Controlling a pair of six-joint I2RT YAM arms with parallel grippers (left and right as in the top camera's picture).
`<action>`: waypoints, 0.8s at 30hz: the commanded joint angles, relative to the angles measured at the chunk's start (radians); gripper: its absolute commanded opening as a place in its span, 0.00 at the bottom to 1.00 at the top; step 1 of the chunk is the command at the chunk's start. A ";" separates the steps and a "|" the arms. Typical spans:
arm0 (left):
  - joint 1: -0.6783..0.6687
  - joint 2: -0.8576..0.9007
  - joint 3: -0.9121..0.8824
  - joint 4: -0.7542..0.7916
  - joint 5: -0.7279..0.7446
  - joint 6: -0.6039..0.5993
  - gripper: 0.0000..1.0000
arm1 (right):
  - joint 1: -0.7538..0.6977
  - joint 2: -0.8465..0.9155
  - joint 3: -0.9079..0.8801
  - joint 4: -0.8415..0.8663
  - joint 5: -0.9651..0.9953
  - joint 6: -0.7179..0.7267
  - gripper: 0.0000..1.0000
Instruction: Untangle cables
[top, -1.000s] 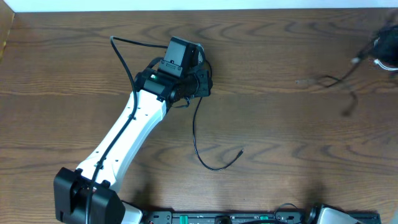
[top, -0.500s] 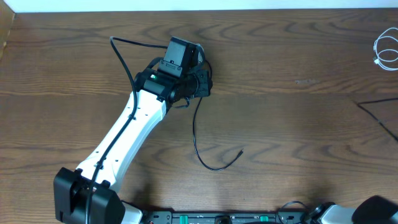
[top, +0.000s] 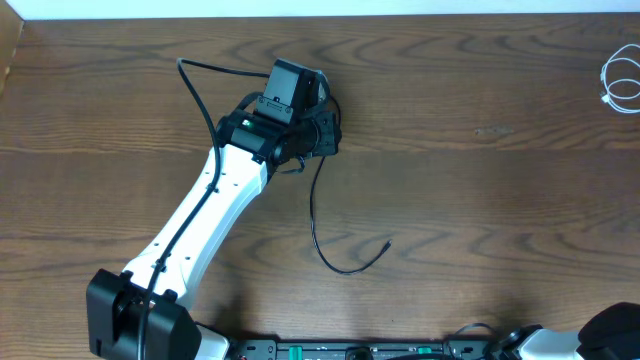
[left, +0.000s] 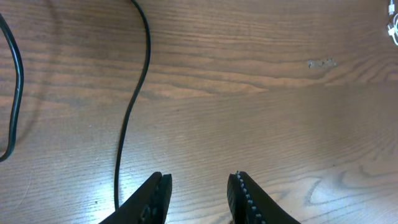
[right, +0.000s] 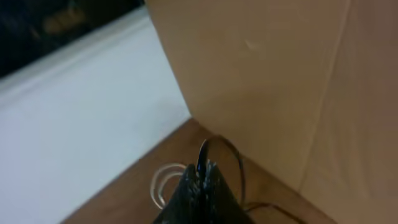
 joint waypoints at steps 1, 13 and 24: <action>0.003 0.000 0.010 -0.003 -0.003 -0.001 0.34 | 0.014 0.064 -0.011 -0.035 0.045 -0.056 0.01; 0.003 0.000 0.010 -0.003 -0.003 -0.001 0.35 | -0.021 0.335 -0.015 -0.275 -0.062 0.093 0.01; 0.003 0.000 0.010 -0.003 -0.003 -0.001 0.35 | -0.087 0.343 -0.015 -0.338 -0.198 0.192 0.99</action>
